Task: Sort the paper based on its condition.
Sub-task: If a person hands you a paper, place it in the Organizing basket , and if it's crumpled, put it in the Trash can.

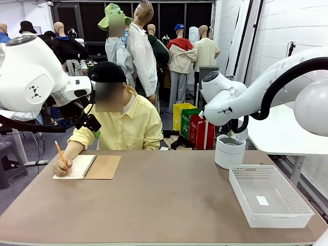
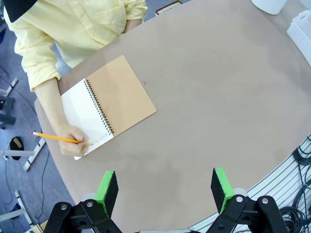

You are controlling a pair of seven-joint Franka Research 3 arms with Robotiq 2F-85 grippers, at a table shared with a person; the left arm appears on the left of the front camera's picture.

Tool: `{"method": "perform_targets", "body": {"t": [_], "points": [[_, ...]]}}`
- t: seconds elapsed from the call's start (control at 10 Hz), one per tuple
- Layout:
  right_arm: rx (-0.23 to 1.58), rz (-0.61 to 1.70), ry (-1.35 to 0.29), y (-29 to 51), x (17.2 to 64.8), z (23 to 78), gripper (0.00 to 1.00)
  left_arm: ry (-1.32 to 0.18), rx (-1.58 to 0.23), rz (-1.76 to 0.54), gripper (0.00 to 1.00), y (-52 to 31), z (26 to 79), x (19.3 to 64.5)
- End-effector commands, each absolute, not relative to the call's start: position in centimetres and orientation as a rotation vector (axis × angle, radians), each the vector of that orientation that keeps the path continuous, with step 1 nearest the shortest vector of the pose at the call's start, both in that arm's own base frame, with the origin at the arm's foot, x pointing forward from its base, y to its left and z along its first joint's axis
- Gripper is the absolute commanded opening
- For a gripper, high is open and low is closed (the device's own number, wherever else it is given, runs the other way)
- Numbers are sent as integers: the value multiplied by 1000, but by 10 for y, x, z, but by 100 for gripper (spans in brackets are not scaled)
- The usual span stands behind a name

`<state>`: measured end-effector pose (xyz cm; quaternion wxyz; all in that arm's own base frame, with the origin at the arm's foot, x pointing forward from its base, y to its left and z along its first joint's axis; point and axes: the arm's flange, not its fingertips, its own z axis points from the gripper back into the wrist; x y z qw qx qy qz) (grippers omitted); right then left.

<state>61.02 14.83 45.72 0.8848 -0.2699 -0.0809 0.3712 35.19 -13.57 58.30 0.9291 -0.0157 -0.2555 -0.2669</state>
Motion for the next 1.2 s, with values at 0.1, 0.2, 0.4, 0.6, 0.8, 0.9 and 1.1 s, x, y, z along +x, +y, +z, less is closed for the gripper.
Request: {"method": "perform_targets", "body": {"t": [0.1,0.2,0.4,0.6,0.8,0.9,1.1], "points": [[-607,730,-179,147,625,447,0,-529,-36,-547,100,-135,583,352],[-609,727,-182,146,628,444,0,-529,-36,-547,100,-135,583,352],[-647,710,-177,146,637,437,0,-529,-36,-547,100,-135,583,352],[-648,702,-168,144,644,433,0,-529,-36,-547,100,-135,583,352],[-629,695,-162,143,645,431,7,-529,-36,-547,100,-135,583,352],[-627,695,-160,143,644,429,27,-529,-36,-547,100,-135,583,352],[-626,690,-154,142,641,430,67,-529,-36,-547,100,-135,583,352]]}}
